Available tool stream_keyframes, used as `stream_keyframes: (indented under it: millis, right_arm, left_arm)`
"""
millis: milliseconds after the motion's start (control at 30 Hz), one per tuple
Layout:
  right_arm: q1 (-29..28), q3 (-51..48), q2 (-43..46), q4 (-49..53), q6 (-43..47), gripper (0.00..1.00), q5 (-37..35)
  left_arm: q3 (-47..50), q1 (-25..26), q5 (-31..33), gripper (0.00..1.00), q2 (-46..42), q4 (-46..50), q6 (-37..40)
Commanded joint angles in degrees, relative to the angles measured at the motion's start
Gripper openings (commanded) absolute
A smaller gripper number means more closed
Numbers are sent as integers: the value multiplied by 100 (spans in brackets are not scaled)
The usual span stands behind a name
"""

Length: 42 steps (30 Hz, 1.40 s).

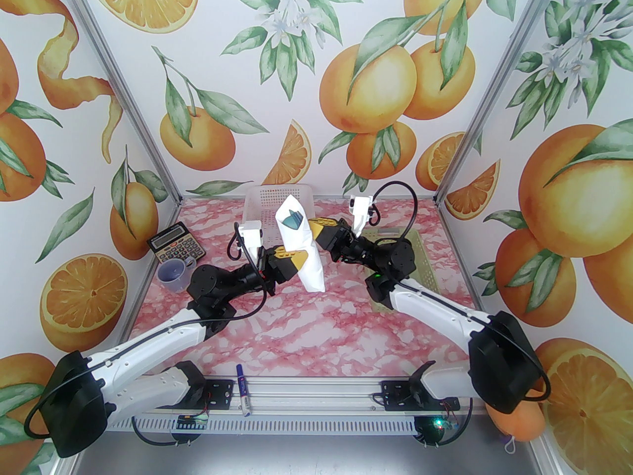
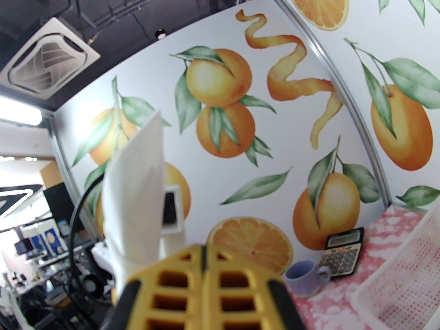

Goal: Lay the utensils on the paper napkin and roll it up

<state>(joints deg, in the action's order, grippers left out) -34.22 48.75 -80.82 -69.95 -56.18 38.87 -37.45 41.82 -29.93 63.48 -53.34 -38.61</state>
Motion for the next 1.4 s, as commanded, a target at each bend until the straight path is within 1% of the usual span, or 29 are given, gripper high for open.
stream_keyframes:
  millis: [0, 633, 1000, 1133, 1267, 1367]
  right_arm:
    - [-126, 143, -138, -431, -59, 0, -135]
    - [-633, 266, -350, -482, -94, 0, -186]
    - [-766, 263, -372, -526, -215, 0, -173]
    - [-738, 164, -206, -186, 18, 8, -245]
    - [-659, 82, -168, -155, 20, 15, -257]
    - [-575, -9, -192, -160, 11, 17, -279]
  left_arm:
    - [-192, 45, 83, 0, 23, -344, 42]
    - [-376, 65, 39, 0, 330, -650, -33]
    - [-387, 65, 140, 0, 402, -522, 23]
    - [-356, 68, 233, 0, 382, -412, 69]
    - [-345, 56, 247, 0, 408, -388, 73]
    - [-338, 58, 236, 0, 419, -398, 65]
